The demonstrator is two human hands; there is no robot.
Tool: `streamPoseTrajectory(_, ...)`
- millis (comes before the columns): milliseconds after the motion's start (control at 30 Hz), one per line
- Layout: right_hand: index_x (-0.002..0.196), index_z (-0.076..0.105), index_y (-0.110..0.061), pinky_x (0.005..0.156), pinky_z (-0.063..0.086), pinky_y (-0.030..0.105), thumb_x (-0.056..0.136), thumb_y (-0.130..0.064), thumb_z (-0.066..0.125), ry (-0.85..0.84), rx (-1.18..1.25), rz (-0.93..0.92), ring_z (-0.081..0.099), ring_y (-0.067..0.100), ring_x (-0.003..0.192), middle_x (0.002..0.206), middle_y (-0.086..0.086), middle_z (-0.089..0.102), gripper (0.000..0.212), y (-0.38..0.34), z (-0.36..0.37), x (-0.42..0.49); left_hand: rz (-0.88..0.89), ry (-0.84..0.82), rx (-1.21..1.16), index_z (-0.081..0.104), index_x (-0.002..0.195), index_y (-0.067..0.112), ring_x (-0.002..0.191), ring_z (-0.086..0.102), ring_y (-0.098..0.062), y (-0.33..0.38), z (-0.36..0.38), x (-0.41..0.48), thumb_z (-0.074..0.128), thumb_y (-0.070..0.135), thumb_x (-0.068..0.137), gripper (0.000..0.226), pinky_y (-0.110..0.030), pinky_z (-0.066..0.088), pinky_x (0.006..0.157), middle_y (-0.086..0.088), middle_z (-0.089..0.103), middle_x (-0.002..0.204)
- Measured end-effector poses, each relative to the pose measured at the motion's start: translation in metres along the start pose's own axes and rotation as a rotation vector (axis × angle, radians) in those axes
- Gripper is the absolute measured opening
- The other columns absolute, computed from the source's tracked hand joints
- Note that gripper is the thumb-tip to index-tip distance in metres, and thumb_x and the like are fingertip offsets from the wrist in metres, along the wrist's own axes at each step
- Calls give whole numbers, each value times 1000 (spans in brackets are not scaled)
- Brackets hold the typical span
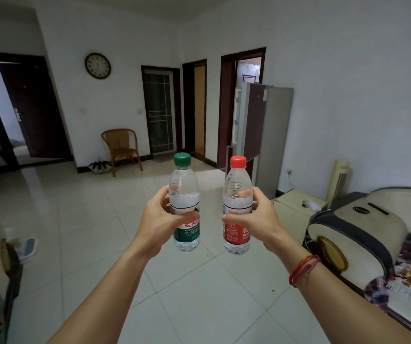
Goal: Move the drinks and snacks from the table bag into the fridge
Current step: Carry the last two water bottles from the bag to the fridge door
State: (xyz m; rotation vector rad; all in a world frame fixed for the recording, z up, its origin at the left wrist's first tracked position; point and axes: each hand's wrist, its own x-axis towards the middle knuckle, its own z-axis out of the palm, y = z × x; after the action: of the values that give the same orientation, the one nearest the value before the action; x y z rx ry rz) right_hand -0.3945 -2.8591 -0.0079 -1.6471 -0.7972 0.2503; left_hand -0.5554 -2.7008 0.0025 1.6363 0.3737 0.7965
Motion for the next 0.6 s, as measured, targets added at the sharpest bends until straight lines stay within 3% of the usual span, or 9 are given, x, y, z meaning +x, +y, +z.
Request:
streamPoseTrajectory(267, 104, 59, -26, 77, 56, 33, 62, -20, 95, 4, -12, -13, 72, 15, 88, 95, -5, 73, 56, 37, 12, 106, -4, 21, 23, 59, 110, 37, 99, 68, -17, -37, 2, 103, 81, -4, 69, 63, -36, 56, 83, 5, 71, 108)
streamPoseTrajectory(600, 109, 57, -36, 86, 56, 36, 64, -31, 95, -50, -21, -44, 69, 12, 97, 104, -9, 71, 59, 82, 16, 289, -3, 73, 23, 58, 114, 37, 104, 67, -19, -90, 22, 284, 84, 1, 68, 64, -39, 56, 87, 4, 70, 113)
